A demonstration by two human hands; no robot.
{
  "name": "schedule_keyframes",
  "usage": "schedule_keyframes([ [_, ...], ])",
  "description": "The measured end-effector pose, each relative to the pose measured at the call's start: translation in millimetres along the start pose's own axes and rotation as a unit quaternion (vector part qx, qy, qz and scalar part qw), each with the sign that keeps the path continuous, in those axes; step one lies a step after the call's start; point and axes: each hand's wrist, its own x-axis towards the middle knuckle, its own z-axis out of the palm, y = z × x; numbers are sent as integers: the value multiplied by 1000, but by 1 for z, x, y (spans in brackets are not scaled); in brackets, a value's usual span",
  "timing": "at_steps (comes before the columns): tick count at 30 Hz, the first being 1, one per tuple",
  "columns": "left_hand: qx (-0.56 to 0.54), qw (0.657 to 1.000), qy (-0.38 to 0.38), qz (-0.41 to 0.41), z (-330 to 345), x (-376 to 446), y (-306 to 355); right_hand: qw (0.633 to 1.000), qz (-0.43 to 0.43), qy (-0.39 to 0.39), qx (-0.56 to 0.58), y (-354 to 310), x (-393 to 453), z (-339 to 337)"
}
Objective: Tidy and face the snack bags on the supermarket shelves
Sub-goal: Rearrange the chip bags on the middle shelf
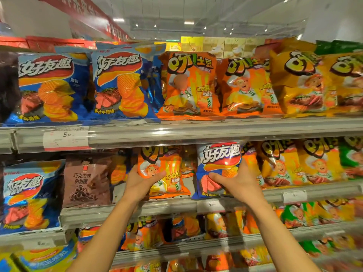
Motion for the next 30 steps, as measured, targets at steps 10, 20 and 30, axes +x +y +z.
schedule_keyframes([
  [10, 1, 1000, -24, 8, 77, -6, 5, 990, 21, -11, 137, 60, -15, -59],
  [20, 10, 994, -111, 17, 88, -5, -4, 987, 11, -46, 152, 70, -33, -60],
  [30, 128, 985, -107, -31, 47, -13, -1, 982, -14, -90, 165, 27, -54, -2],
])
